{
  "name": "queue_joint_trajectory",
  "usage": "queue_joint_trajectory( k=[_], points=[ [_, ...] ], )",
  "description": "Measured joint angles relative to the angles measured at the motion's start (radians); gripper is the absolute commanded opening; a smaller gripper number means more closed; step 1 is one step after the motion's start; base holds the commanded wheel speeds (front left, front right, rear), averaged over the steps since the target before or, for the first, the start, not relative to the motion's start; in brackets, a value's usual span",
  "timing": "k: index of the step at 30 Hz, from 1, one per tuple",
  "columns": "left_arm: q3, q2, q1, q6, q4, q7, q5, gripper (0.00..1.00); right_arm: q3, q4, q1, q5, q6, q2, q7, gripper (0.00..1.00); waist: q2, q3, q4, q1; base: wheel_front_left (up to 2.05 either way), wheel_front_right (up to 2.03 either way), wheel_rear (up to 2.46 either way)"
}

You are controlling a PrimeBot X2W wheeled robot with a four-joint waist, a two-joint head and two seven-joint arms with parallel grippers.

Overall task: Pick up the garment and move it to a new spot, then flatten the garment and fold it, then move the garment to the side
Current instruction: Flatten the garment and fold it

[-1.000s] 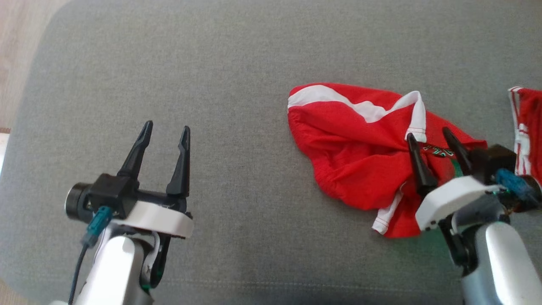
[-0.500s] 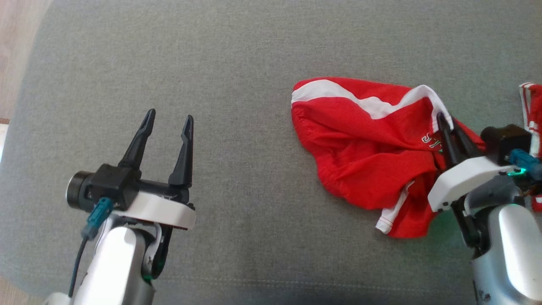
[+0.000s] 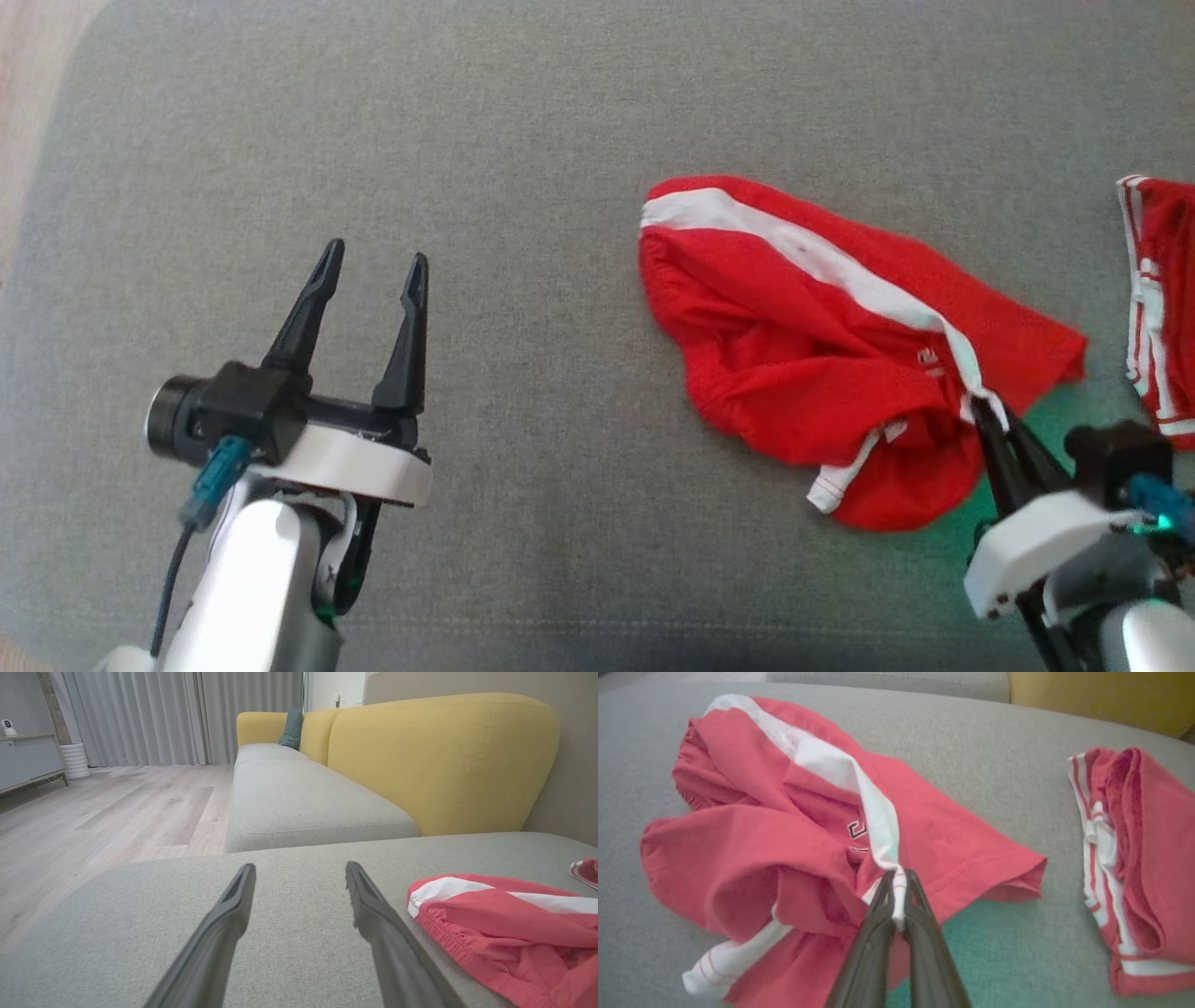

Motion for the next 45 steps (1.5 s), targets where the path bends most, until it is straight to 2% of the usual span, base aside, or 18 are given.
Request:
queue_joint_trajectory(
  k=[1, 2, 3, 4, 8, 12, 16, 24, 37, 39, 45],
  points=[
    [0.0, 0.0, 0.0, -0.002, 0.0, 0.0, 0.0, 1.0, -0.002, 0.002, 0.012, 0.0, 0.0, 0.001, 0.0, 0.0, 0.0, -0.001, -0.001, 0.0, 0.0, 0.0, 0.0],
    [0.001, 0.0, 0.0, -0.008, 0.0, 0.0, 0.0, 1.0, -0.002, 0.006, 0.018, 0.0, 0.0, 0.001, -0.004, 0.11, 0.0, -0.002, -0.002, 0.0, 0.0, 0.0, 0.0],
    [0.002, 0.0, 0.001, -0.008, 0.0, 0.0, 0.001, 1.0, -0.001, 0.009, 0.019, 0.003, 0.0, 0.004, -0.016, 0.45, 0.0, -0.004, -0.005, 0.0, 0.0, 0.0, 0.0],
    [0.002, 0.0, 0.001, -0.008, 0.001, 0.0, 0.005, 1.0, -0.002, 0.014, 0.019, 0.006, 0.0, 0.009, -0.027, 1.0, 0.0, -0.007, -0.007, 0.0, 0.0, 0.0, 0.0],
    [0.002, -0.001, 0.002, -0.008, 0.005, 0.0, 0.009, 1.0, -0.001, 0.017, 0.019, 0.024, 0.0, 0.036, -0.076, 1.0, 0.0, -0.019, -0.01, 0.0, 0.0, 0.0, 0.0],
    [0.01, -0.001, 0.026, -0.007, 0.013, 0.0, 0.009, 1.0, 0.004, -0.048, 0.019, 0.051, 0.0, 0.063, -0.18, 1.0, 0.0, -0.044, -0.014, 0.0, 0.0, 0.0, 0.0],
    [0.028, 0.0, 0.061, 0.003, 0.02, 0.0, 0.009, 1.0, 0.008, -0.09, 0.019, 0.054, 0.0, 0.07, -0.221, 1.0, 0.0, -0.065, -0.019, 0.0, 0.0, 0.0, 0.0],
    [0.03, 0.001, 0.098, 0.013, 0.022, 0.0, 0.009, 1.0, 0.008, -0.12, 0.019, 0.061, 0.0, 0.086, -0.238, 1.0, 0.0, -0.107, -0.023, -0.0001, 0.0, 0.0, 0.0],
    [0.024, 0.003, 0.104, 0.02, 0.021, 0.0, 0.008, 1.0, 0.004, -0.123, 0.02, 0.086, 0.0, 0.087, -0.238, 1.0, 0.0, -0.1, -0.021, -0.0001, 0.0, 0.0, 0.0],
    [0.012, 0.002, 0.099, 0.016, 0.021, 0.004, 0.006, 1.0, 0.005, -0.123, 0.02, 0.093, 0.0, 0.087, -0.238, 1.0, 0.0, -0.094, -0.024, 0.0, 0.0, 0.0, 0.0],
    [-0.123, -0.041, -0.044, -0.046, 0.056, 0.077, -0.01, 1.0, 0.013, -0.126, 0.003, 0.094, 0.0, 0.088, -0.238, 1.0, 0.0, -0.056, -0.051, 0.0, 0.0, 0.0, 0.0]
  ],
)
